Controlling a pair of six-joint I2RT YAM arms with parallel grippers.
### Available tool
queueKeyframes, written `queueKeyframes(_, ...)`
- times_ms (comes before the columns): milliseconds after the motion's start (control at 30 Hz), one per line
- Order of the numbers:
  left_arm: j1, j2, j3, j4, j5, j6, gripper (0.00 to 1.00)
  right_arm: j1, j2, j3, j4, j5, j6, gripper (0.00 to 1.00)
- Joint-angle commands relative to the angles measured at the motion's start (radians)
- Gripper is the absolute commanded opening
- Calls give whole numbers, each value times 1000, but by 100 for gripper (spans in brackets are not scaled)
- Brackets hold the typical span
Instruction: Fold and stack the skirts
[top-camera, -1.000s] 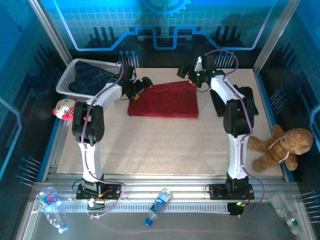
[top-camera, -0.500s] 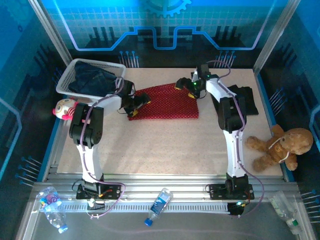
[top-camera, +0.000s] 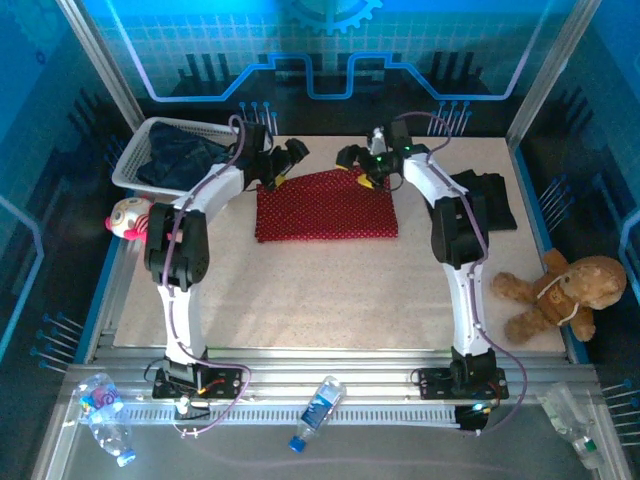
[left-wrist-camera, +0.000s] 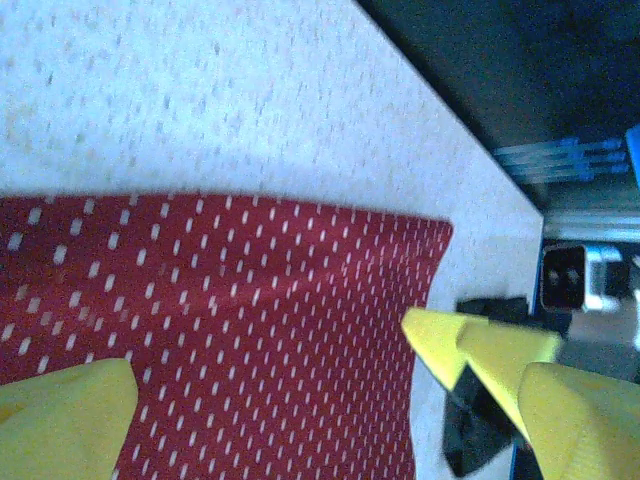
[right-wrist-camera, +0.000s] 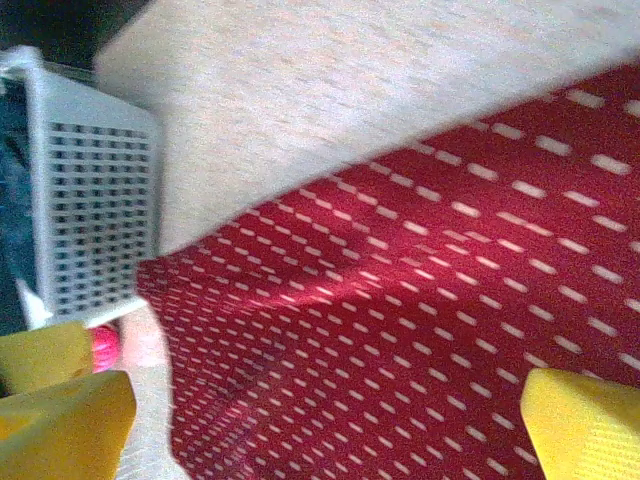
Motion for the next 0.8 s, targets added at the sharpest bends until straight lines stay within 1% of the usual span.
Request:
queueKeyframes(0,12,95,55,21,-75,-72,99,27,84,80,143,-71,105,100)
queueKeyframes(67,16,130,77,22,-100,-97,99,40,137,144,166,-89,139,100)
queueKeyframes(167,24,167,74,32,-99,-134,99,48,201,221,160,-72,174,100)
queueKeyframes(300,33,182,30,43,-136,-131,99,33,239,234,170,-29,197,100)
queueKeyframes(433,43,190,-7,50,-169,-110,99,-2,253,231,150,26,161,100)
queueKeyframes(567,45,200,-21,39,-179,-86,99,-45,258,233,83,80,93,100)
queueKeyframes(700,44,191,-29,45,-151,-71,99,-86,247,229,11,120,36,100)
queueKeyframes(767,45,178,-25,48,-113,-66,99,-101,219,214,-3,108,26,100)
